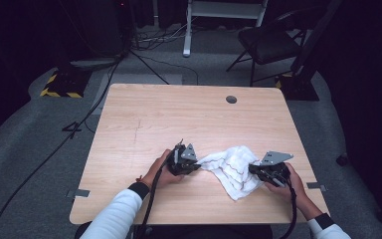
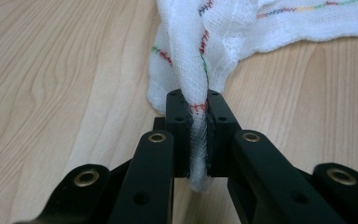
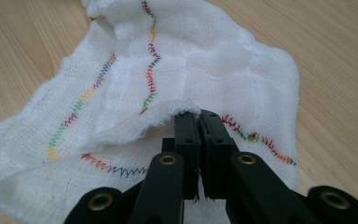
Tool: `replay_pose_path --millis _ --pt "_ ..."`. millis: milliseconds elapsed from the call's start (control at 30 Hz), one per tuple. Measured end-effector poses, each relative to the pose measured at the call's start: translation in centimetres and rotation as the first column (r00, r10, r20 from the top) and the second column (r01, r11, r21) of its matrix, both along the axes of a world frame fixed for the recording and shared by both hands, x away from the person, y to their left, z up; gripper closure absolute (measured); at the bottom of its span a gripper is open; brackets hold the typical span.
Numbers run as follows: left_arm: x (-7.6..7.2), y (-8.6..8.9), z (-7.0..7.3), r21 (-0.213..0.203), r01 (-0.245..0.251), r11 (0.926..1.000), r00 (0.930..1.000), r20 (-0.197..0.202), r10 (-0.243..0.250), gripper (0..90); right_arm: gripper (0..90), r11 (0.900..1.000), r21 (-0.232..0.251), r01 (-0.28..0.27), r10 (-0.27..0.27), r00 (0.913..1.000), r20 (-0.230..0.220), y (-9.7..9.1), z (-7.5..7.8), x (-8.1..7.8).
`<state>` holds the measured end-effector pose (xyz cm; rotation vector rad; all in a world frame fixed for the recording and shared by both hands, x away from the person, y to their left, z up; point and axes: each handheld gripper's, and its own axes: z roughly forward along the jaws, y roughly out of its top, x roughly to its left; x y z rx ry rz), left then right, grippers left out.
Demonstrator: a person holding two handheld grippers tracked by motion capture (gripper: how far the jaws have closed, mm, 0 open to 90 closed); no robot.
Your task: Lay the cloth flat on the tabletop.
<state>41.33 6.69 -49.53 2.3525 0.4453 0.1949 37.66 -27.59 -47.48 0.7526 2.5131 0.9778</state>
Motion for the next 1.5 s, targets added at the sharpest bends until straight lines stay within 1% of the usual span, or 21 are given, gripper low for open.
replay_pose_path --millis 133,200,300,400,600,667,733,800,867,900,967,1000,1100,1133,1200,1267,1333,1367,1400,1433,1500 --pt "0.3 1.5 0.1 0.011 -0.019 0.9998 0.9998 -0.009 0.019 83.2 87.4 0.9997 -0.018 -0.015 0.015 0.9999 0.004 0.7 -0.3 0.5" --pt "0.3 2.2 0.2 0.013 -0.034 0.9993 0.9994 -0.010 0.034 83.3 87.5 0.9997 -0.012 -0.021 0.021 0.9998 0.002 1.1 -0.4 0.8" --pt "0.3 3.3 0.2 0.020 -0.046 0.9987 0.9988 -0.016 0.046 83.3 87.7 0.9995 0.003 -0.032 0.032 0.9994 -0.016 1.8 -0.5 1.3" --pt "0.1 4.1 0.3 0.030 -0.061 0.9977 0.9981 -0.010 0.062 83.3 87.7 0.9989 -0.007 -0.047 0.047 0.9988 -0.014 2.9 -0.6 1.6" --pt "-0.4 5.8 0.5 0.030 -0.089 0.9955 0.9957 -0.021 0.090 83.3 87.7 0.9962 -0.008 -0.087 0.087 0.9961 -0.015 5.3 -0.7 1.9" --pt "-0.7 6.7 0.7 0.008 -0.110 0.9939 0.9935 -0.028 0.110 83.3 87.6 0.9945 -0.008 -0.104 0.104 0.9944 -0.019 6.0 -0.7 1.7" --pt "-0.9 7.5 0.9 -0.010 -0.123 0.9924 0.9922 -0.024 0.122 83.3 84.2 0.9933 -0.006 -0.116 0.116 0.9931 -0.022 6.3 -0.6 1.4" --pt "-1.3 8.0 0.9 -0.015 -0.123 0.9923 0.9920 -0.030 0.123 83.3 75.9 0.9923 0.006 -0.124 0.124 0.9918 -0.031 6.3 -0.5 1.0" --pt "-1.7 8.1 0.9 -0.008 -0.115 0.9933 0.9932 -0.021 0.115 83.3 64.9 0.9871 0.023 -0.159 0.159 0.9865 -0.036 6.2 -0.2 0.6" --pt "-1.9 8.0 1.0 -0.006 -0.113 0.9935 0.9933 -0.021 0.113 83.3 62.2 0.9840 0.031 -0.175 0.176 0.9838 -0.034 6.0 0.0 0.3" --pt "-2.1 7.9 1.2 -0.021 -0.104 0.9943 0.9945 -0.014 0.104 83.3 54.7 0.9789 0.042 -0.200 0.201 0.9794 -0.018 5.8 0.4 -0.3" --pt "-2.1 7.8 1.3 -0.027 -0.103 0.9944 0.9947 -0.012 0.102 83.3 50.9 0.9775 0.037 -0.208 0.208 0.9781 -0.006 5.7 0.6 -0.6" --pt "-2.1 7.5 1.5 -0.036 -0.096 0.9947 0.9954 -0.004 0.096 83.2 44.6 0.9703 0.044 -0.238 0.237 0.9713 0.021 5.8 1.1 -1.2" --pt "-2.1 7.4 1.6 -0.039 -0.098 0.9944 0.9952 -0.007 0.098 83.2 43.0 0.9697 0.042 -0.241 0.239 0.9704 0.031 5.9 1.2 -1.3" --pt "-2.0 7.1 1.5 -0.040 -0.098 0.9944 0.9952 -0.004 0.098 83.2 38.6 0.9686 0.045 -0.245 0.243 0.9694 0.032 6.1 1.2 -1.3" --pt "-1.9 6.8 1.5 -0.043 -0.096 0.9944 0.9954 -0.006 0.096 83.1 37.8 0.9703 0.037 -0.239 0.238 0.9708 0.031 6.5 1.0 -1.2" --pt "-1.9 6.4 1.4 -0.043 -0.092 0.9949 0.9958 -0.004 0.092 83.1 38.2 0.9685 0.024 -0.248 0.247 0.9684 0.032 7.0 0.8 -1.2" --pt "-1.9 6.3 1.4 -0.044 -0.090 0.9950 0.9960 -0.005 0.089 83.0 39.0 0.9697 0.006 -0.244 0.244 0.9691 0.037 7.2 0.7 -1.1" --pt "-1.8 6.1 1.4 -0.041 -0.084 0.9956 0.9964 -0.003 0.084 83.0 41.4 0.9706 -0.010 -0.241 0.241 0.9699 0.037 7.5 0.5 -1.1" --pt "-1.9 6.0 1.4 -0.039 -0.082 0.9959 0.9966 -0.001 0.082 83.0 46.9 0.9702 -0.025 -0.241 0.242 0.9697 0.036 7.7 0.3 -1.0" --pt "-1.9 6.0 1.4 -0.037 -0.080 0.9961 0.9968 0.001 0.080 82.9 56.4 0.9755 -0.063 -0.211 0.214 0.9757 0.048 8.0 -0.1 -0.8"
